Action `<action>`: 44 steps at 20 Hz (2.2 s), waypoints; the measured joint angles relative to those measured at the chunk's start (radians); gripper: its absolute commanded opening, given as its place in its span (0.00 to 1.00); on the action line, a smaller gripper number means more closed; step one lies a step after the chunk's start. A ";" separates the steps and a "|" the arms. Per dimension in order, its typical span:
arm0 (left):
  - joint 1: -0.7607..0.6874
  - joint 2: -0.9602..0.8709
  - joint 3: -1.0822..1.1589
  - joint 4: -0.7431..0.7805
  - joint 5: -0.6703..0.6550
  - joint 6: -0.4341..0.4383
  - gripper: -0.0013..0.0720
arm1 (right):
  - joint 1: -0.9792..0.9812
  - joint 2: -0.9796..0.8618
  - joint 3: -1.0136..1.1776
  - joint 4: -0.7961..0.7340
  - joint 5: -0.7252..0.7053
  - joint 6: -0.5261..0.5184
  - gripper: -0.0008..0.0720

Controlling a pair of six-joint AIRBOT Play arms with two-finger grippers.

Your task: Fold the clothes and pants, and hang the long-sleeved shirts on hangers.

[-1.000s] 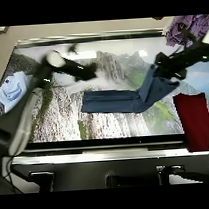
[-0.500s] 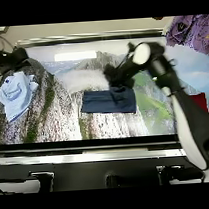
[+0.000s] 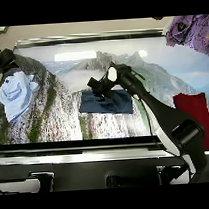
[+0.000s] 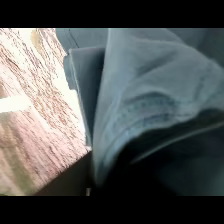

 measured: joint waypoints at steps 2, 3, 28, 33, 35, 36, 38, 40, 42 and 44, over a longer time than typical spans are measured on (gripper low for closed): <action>0.002 -0.001 0.000 0.001 0.000 0.000 0.04 | 0.003 -0.014 0.000 0.039 -0.036 -0.029 0.84; 0.003 -0.003 0.000 0.001 0.000 0.000 0.04 | 0.003 -0.013 0.000 0.064 -0.051 -0.055 0.85; 0.007 -0.013 0.000 0.003 0.062 0.000 0.04 | -0.744 0.163 -0.501 0.427 0.155 -0.967 0.79; 0.007 -0.015 0.000 0.003 0.072 0.000 0.04 | -0.672 0.076 -0.554 0.515 0.063 -1.043 0.74; 0.007 -0.019 0.000 0.003 0.074 0.000 0.04 | -0.639 0.056 -0.559 0.536 0.034 -1.048 0.72; 0.007 -0.020 0.000 0.003 0.075 0.000 0.04 | -0.621 0.050 -0.561 0.544 0.022 -1.049 0.70; 0.007 -0.024 0.000 0.003 0.075 0.000 0.04 | -0.589 0.042 -0.563 0.548 -0.001 -1.046 0.40; 0.007 -0.026 0.000 0.003 0.076 0.000 0.04 | -0.565 0.037 -0.565 0.536 -0.019 -1.038 0.05; 0.007 -0.026 0.000 0.003 0.076 0.000 0.04 | -0.552 0.045 -0.561 0.547 -0.018 -1.032 0.05; 0.007 -0.027 0.000 0.002 0.076 0.000 0.04 | -0.553 0.067 -0.534 0.550 -0.016 -1.023 0.05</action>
